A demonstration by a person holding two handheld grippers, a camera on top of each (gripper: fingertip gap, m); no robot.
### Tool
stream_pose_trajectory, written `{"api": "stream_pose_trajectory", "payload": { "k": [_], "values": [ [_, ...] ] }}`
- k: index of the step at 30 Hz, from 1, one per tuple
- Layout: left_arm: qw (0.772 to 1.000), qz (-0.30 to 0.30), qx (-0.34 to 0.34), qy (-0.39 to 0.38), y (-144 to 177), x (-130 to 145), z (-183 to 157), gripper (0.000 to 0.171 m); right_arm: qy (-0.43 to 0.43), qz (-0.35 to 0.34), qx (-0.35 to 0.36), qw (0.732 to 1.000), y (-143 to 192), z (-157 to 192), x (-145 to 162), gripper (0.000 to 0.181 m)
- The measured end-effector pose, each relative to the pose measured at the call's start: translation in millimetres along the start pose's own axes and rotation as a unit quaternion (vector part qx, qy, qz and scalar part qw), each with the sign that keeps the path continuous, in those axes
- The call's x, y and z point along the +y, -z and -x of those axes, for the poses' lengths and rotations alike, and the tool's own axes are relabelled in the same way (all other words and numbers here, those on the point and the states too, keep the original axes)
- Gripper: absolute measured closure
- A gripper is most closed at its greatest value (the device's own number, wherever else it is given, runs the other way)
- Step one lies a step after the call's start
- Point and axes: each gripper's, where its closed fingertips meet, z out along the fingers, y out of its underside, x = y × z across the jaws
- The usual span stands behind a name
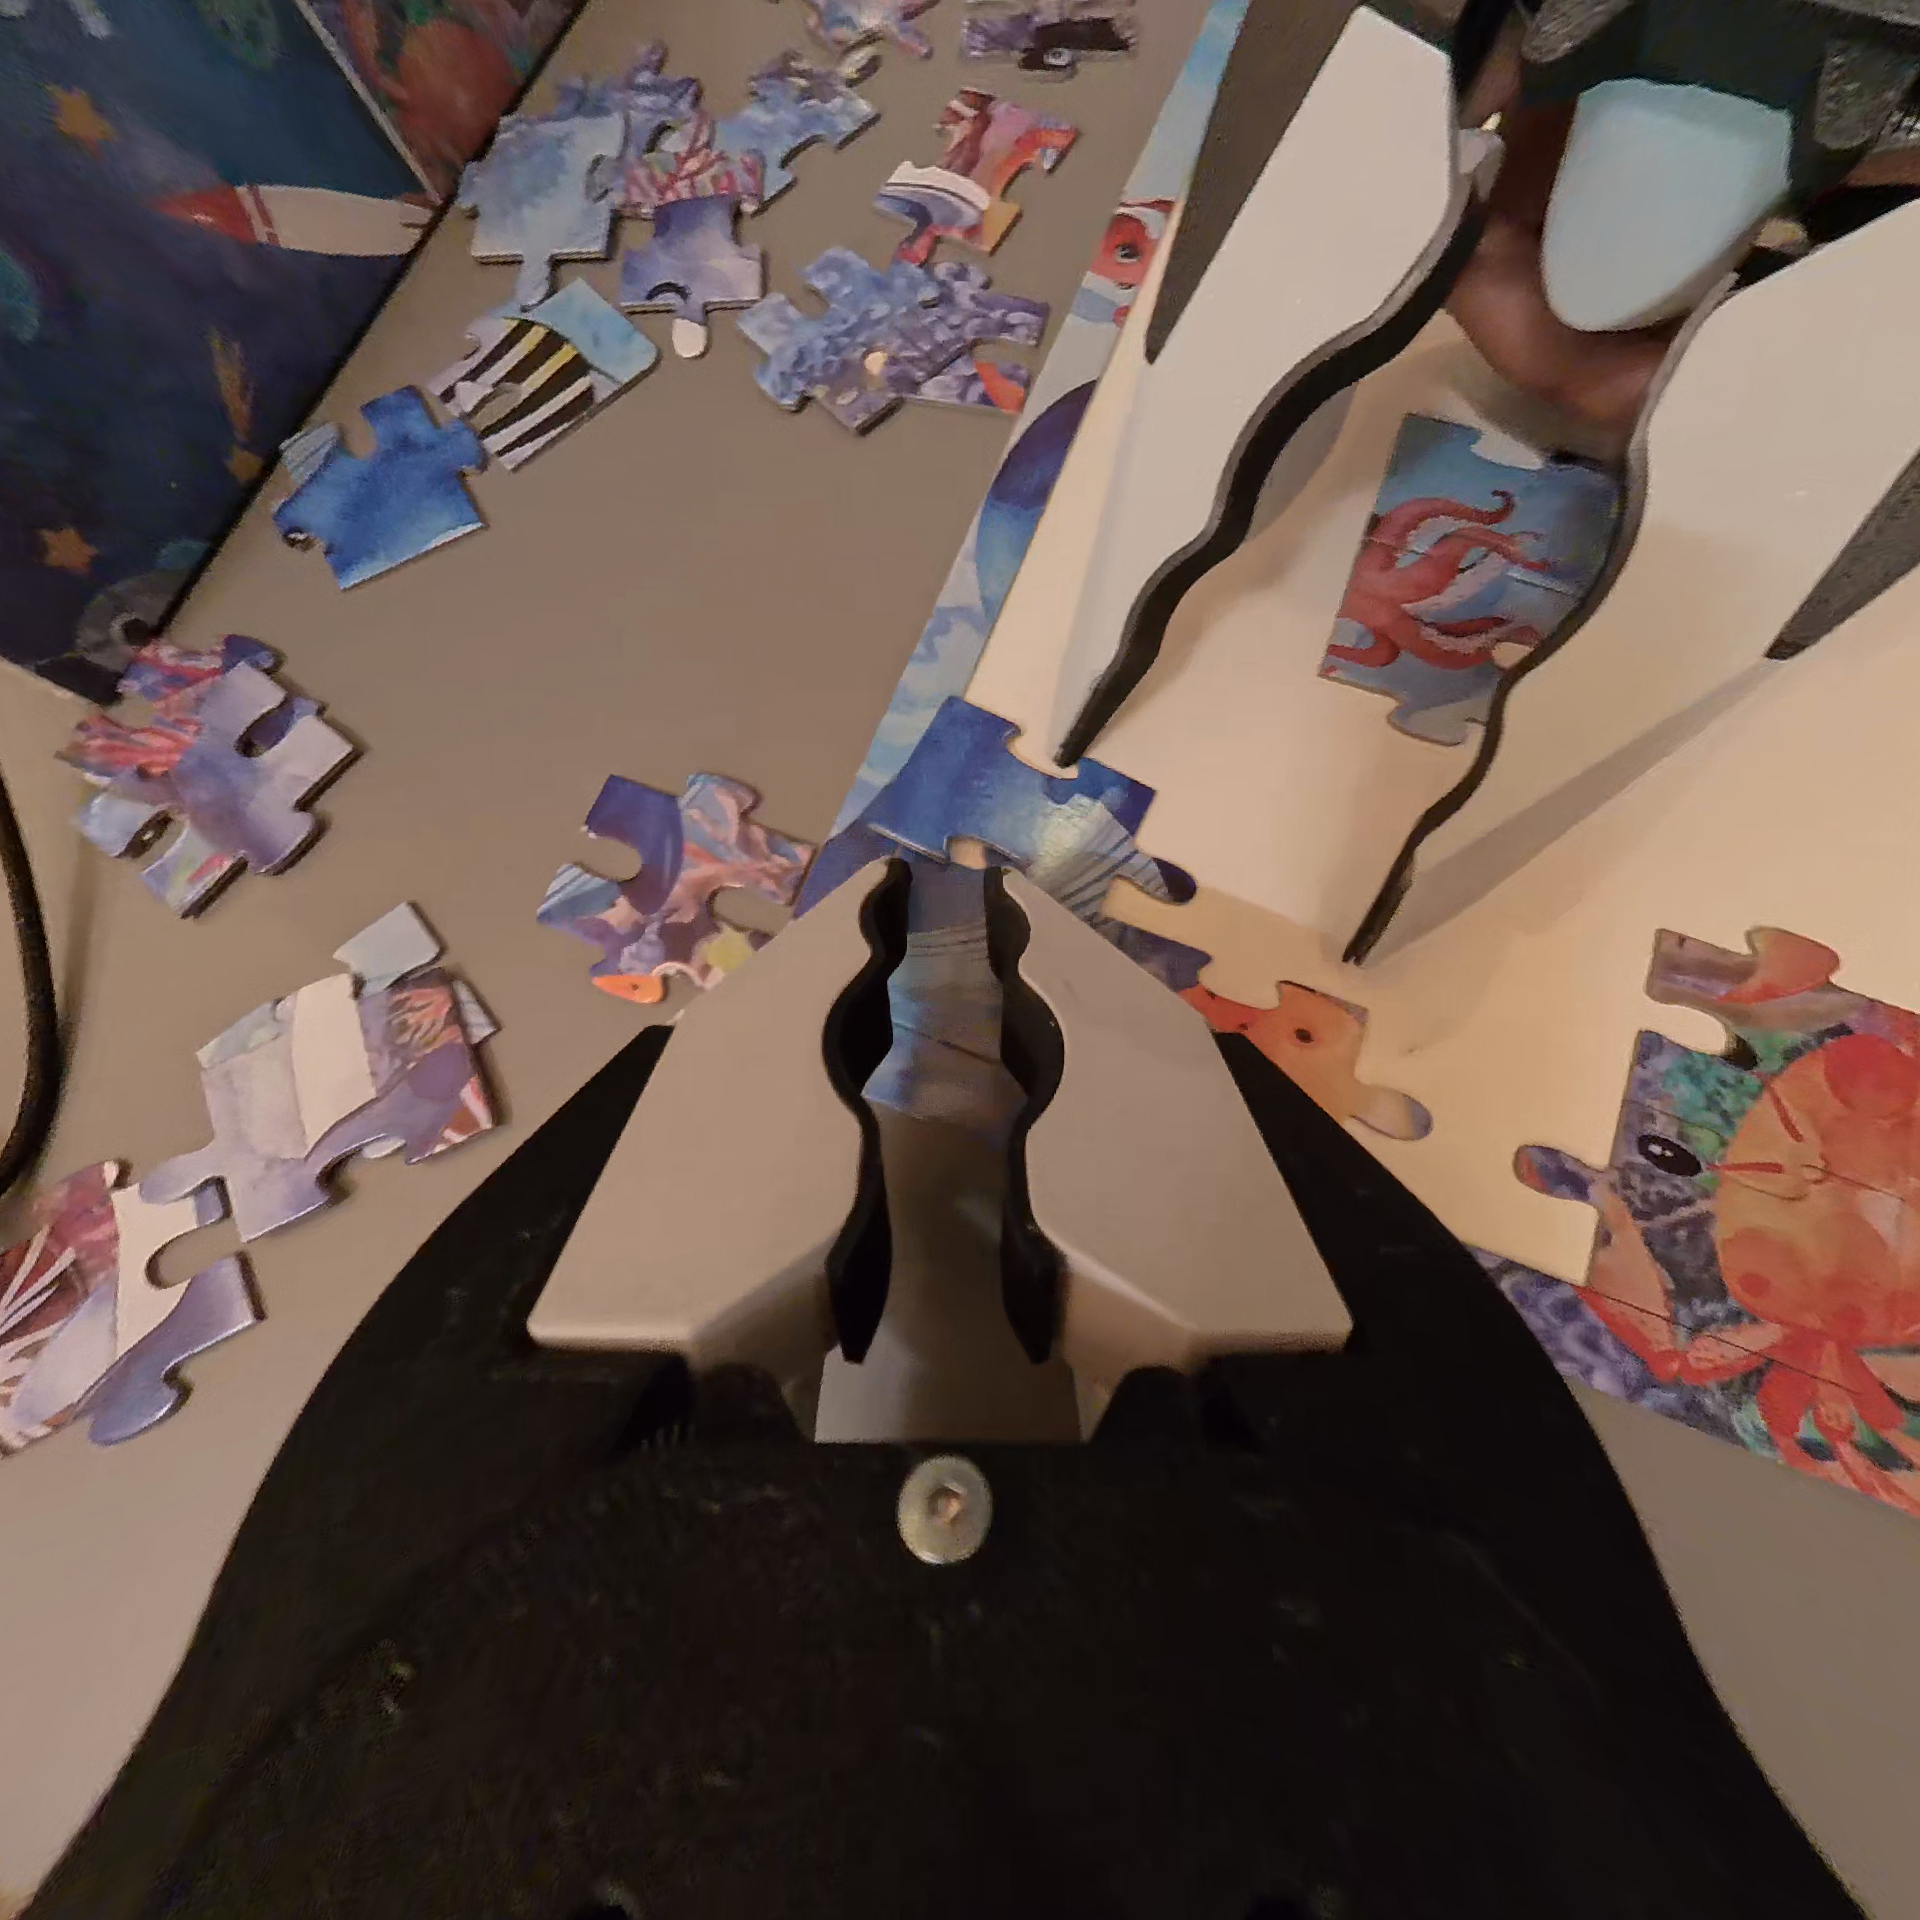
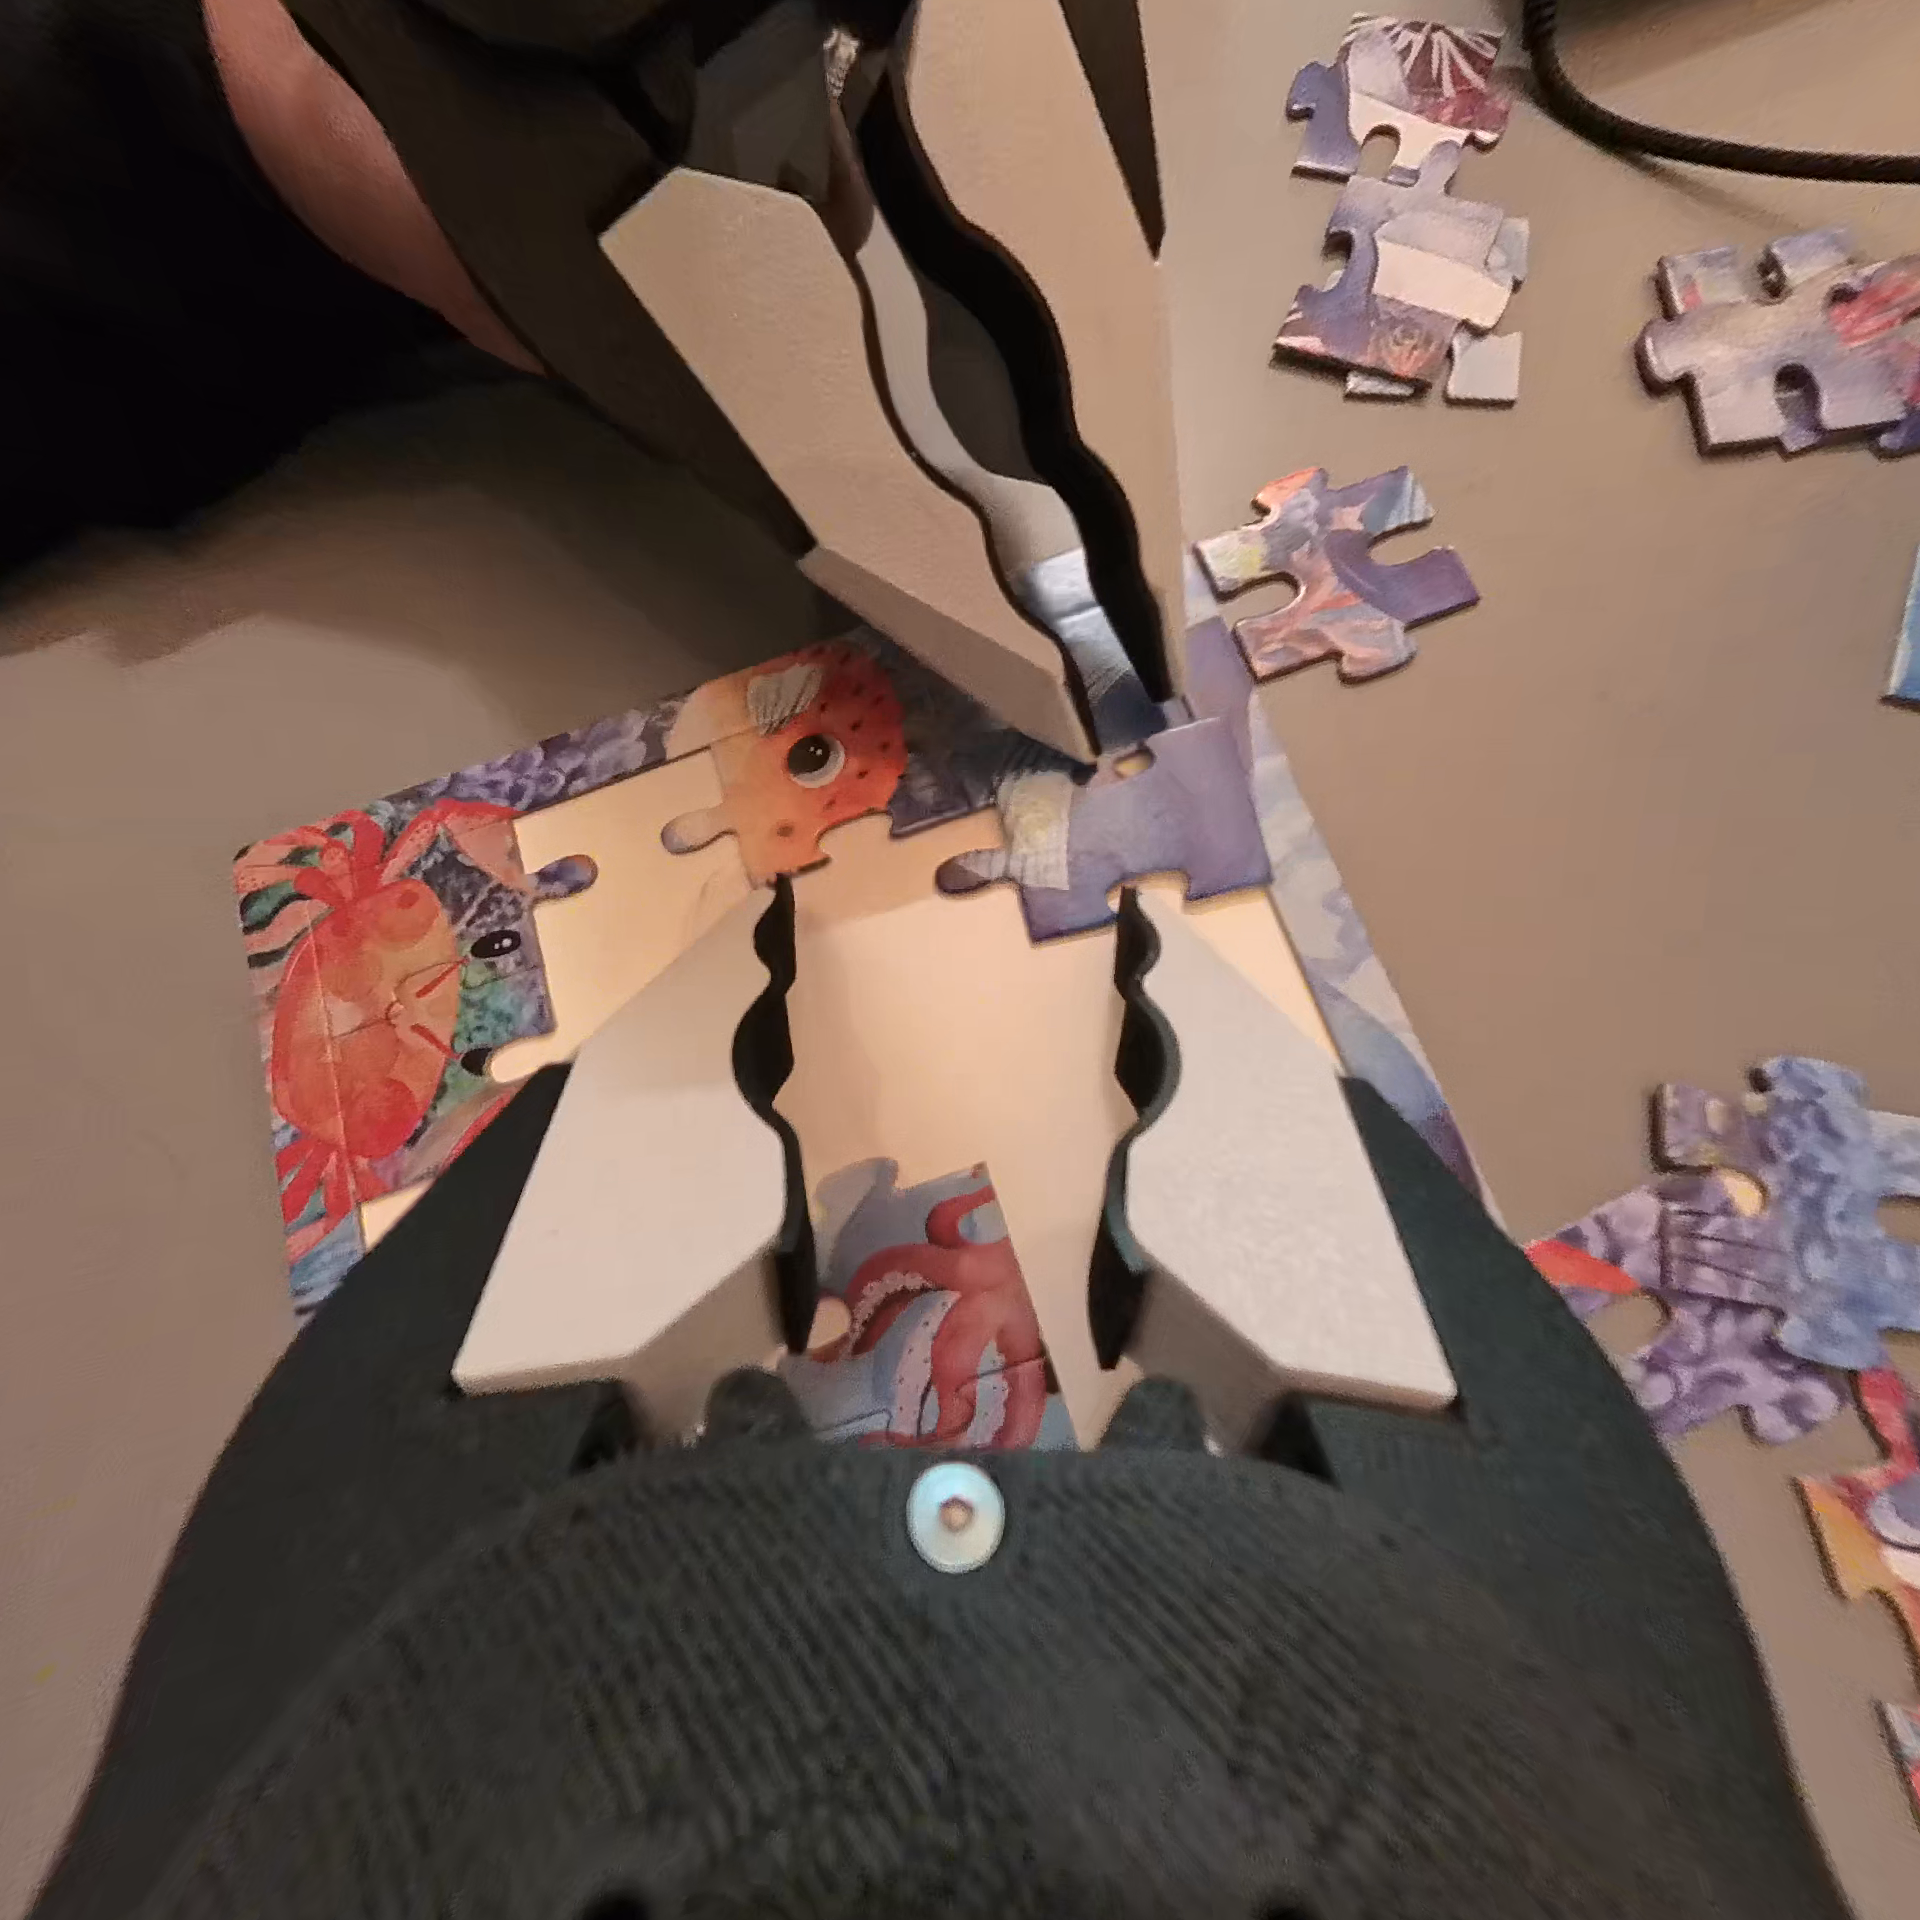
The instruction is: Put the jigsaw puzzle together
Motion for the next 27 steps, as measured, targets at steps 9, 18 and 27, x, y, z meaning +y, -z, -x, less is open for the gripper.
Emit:
{"api": "stream_pose_trajectory", "payload": {
  "k": [9,18,27],
  "values": [
    [1.000,0.006,0.003,-0.021,2.3,-0.6,-5.4,0.158,0.003,-0.013,0.009,1.000,-0.9,-0.9,-4.1,0.120],
    [1.000,0.003,-0.019,-0.019,2.3,-2.5,0.8,0.165,0.020,-0.017,0.019,0.999,-4.8,2.7,-8.1,0.123],
    [1.000,0.000,-0.012,-0.017,1.2,-2.9,-1.5,0.163,0.052,0.000,0.058,0.997,3.8,-7.2,0.8,0.139]
  ]
}}
